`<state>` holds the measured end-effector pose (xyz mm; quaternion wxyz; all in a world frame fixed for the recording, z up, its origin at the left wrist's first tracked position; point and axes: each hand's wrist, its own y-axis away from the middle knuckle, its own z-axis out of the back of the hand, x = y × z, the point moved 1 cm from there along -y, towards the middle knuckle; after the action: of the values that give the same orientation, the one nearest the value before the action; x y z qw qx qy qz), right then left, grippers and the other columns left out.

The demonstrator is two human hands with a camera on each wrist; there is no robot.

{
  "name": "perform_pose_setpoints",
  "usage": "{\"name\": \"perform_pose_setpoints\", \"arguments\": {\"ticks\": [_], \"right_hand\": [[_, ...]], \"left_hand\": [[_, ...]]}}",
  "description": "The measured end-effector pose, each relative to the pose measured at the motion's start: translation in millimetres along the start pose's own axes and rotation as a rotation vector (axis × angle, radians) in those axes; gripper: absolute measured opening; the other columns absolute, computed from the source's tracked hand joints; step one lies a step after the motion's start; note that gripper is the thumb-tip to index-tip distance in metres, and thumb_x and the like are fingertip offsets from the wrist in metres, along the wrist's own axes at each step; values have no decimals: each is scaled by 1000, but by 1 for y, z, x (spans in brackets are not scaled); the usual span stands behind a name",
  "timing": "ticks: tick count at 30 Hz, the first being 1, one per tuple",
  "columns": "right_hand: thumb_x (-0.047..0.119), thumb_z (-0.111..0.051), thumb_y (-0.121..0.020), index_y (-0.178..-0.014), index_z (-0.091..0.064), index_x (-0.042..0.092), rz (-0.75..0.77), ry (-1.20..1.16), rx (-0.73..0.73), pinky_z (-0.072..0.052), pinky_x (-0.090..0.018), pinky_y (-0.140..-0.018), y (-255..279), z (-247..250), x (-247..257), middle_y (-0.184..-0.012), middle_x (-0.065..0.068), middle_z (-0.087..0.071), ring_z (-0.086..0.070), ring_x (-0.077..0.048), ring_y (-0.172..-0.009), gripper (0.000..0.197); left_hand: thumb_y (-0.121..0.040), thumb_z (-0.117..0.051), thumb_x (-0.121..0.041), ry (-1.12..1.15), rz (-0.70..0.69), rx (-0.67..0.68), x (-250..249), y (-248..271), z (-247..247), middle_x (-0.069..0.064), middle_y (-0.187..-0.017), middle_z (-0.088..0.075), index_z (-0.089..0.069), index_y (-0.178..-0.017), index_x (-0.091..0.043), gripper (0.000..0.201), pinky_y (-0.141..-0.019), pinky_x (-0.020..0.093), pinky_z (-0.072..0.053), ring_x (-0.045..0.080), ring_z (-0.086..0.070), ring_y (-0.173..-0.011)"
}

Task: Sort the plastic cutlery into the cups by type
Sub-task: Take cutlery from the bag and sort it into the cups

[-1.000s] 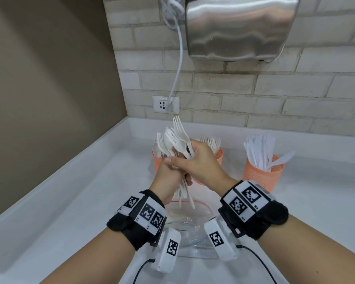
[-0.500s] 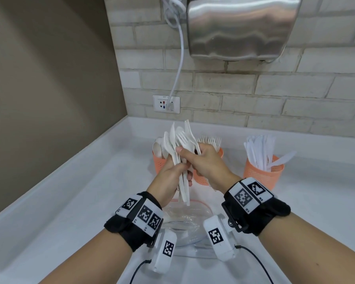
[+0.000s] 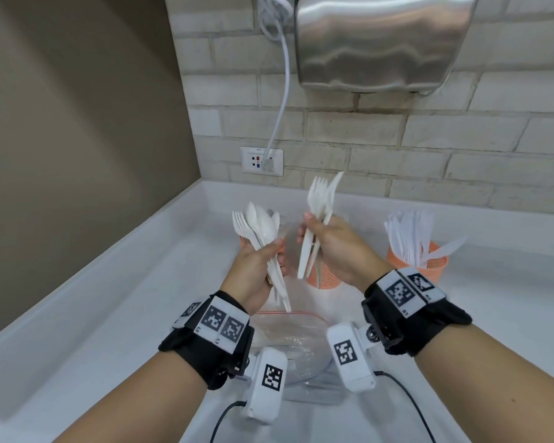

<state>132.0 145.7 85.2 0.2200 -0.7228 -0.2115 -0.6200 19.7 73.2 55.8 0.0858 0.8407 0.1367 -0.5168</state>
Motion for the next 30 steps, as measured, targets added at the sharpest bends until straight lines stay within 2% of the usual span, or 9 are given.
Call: {"name": "perform_pose_setpoints", "arguments": {"ticks": [4, 10, 15, 18, 20, 22, 25, 28, 30], "right_hand": [[12, -40, -99, -113, -40, 8, 164, -59, -217, -51, -23, -49, -20, 34, 16, -59, -3, -57, -54, -9, -43, 15], [10, -40, -98, -93, -47, 17, 376, 188, -439, -45, -18, -62, -49, 55, 7, -67, 0, -50, -50, -5, -58, 10], [12, -54, -91, -117, -45, 12, 291, 245, -410, -49, -21, -77, -60, 54, -28, -88, 0, -59, -60, -4, -79, 28], [11, -56, -90, -118, -44, 15, 334, 341, -430, -41, -8, -65, -62, 54, -33, -73, 5, -51, -52, 4, -63, 30], [10, -47, -94, -106, -53, 14, 345, 473, -422, -41, -19, -73, -64, 53, -36, -77, 1, -54, -53, -8, -73, 14], [9, -39, -96, -94, -60, 11, 294, 709, -374, -38, -35, -88, -67, 56, -42, -95, -8, -59, -52, -26, -97, 22], [20, -39, -97, -114, -57, 9, 257, 1029, -373, -30, -37, -97, -65, 54, -35, -120, -16, -50, -41, -33, -115, 27], [28, -49, -92, -114, -56, 11, 525, 891, -306, -37, -21, -92, -51, 32, -5, -113, -9, -48, -48, -20, -103, 30], [23, -60, -87, -98, -63, 9, 616, 763, -146, -40, -8, -74, -34, 7, 13, -96, -6, -54, -52, -11, -81, 19]], "left_hand": [[-93, -47, 0, 38, 32, 14, -5, -2, 9, 2, -65, -50, -57, -110, -6, 21, -47, 18, -43, 7, -48, -47], [-95, -46, -8, 6, 46, 75, -8, -7, 11, -4, -57, -54, -56, -91, -10, 11, -52, 20, -46, 6, -51, -50], [-93, -50, -10, -27, 48, 91, -7, -13, 15, -4, -65, -61, -56, -97, -7, 8, -55, 19, -49, 6, -54, -53], [-92, -52, -9, -64, 58, 112, -6, -15, 19, -3, -74, -65, -60, -96, -8, 10, -50, 19, -46, 4, -53, -53], [-92, -50, -8, -67, 60, 122, -5, -16, 19, -2, -76, -68, -59, -98, -10, 11, -50, 19, -46, 5, -53, -53], [-93, -51, -8, -67, 66, 147, -4, -18, 19, -1, -71, -67, -55, -100, -7, 8, -52, 21, -49, 7, -54, -54], [-88, -56, -15, -85, 62, 193, -1, -21, 18, 2, -71, -58, -50, -99, -4, 16, -58, 26, -49, 12, -53, -59], [-89, -56, -15, -129, 46, 159, 1, -23, 16, 2, -69, -50, -49, -100, -7, 16, -56, 25, -48, 15, -47, -60], [-94, -52, -10, -203, 29, 145, 0, -21, 11, 0, -64, -48, -48, -96, -8, 5, -52, 23, -45, 16, -46, -59]]}}
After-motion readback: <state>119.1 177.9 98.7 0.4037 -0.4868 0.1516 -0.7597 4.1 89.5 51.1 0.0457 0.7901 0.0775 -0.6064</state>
